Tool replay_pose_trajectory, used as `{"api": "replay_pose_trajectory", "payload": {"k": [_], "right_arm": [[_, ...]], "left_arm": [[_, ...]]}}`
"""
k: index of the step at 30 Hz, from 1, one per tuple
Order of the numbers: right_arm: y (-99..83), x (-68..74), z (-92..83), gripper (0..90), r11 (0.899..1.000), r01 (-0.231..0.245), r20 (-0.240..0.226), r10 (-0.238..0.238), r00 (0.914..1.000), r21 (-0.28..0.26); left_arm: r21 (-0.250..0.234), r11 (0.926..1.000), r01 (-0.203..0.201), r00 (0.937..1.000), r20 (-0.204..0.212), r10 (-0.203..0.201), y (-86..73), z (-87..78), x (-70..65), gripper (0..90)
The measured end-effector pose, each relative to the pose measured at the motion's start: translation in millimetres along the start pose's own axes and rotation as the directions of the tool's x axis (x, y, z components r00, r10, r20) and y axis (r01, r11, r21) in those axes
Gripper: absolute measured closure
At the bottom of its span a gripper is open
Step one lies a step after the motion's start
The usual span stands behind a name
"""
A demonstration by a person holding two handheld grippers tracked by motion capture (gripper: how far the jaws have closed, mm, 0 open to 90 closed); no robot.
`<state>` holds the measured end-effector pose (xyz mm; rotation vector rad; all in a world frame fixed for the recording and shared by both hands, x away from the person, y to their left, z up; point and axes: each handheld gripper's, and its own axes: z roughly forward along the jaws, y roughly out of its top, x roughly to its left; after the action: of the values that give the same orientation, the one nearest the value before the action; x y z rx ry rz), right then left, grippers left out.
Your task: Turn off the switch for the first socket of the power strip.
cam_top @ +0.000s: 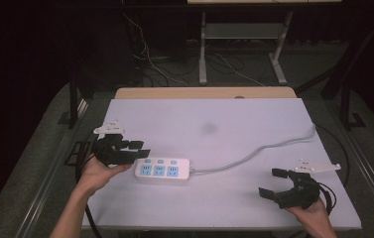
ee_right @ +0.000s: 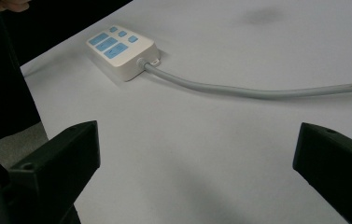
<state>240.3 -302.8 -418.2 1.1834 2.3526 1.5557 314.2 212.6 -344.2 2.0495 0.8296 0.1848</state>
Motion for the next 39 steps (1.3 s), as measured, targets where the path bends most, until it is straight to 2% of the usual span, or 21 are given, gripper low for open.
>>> {"api": "replay_pose_trajectory", "payload": {"k": [4,11,15,20,27,39], "right_arm": [[0.0,0.2,0.4,0.4,1.0,0.0,0.0,0.0,1.0,0.0],[0.0,0.9,0.5,0.4,1.0,0.0,0.0,0.0,1.0,0.0],[-0.1,1.0,0.9,0.4,1.0,-0.001,0.0,0.001,1.0,0.001],[-0.1,1.2,1.0,0.4,1.0,-0.001,0.0,0.001,1.0,0.001],[-0.3,1.3,1.1,0.4,1.0,0.001,-0.001,-0.001,1.0,0.002],[-0.4,1.7,1.6,0.4,1.0,0.002,-0.002,-0.002,1.0,0.008]], "left_arm": [[-0.032,0.9994,0.01,0.9999,-0.002,-0.01,-8.7,-3.7,-3.4,41.2],[-0.064,0.9976,0.026,0.9995,0.018,-0.025,-26.6,-5.2,-10.4,16.6],[-0.088,0.9953,0.04,0.999,0.024,-0.038,-36.5,-4.7,-14.5,10.2],[-0.081,0.9951,0.056,0.9982,0.023,-0.055,-45.4,-0.1,-20.3,0.0],[-0.098,0.9935,0.058,0.9981,0.028,-0.056,-57.5,9.0,-28.8,0.0],[-0.088,0.9937,0.07,0.9969,0.041,-0.067,-76.5,25.3,-33.6,0.0]]}}
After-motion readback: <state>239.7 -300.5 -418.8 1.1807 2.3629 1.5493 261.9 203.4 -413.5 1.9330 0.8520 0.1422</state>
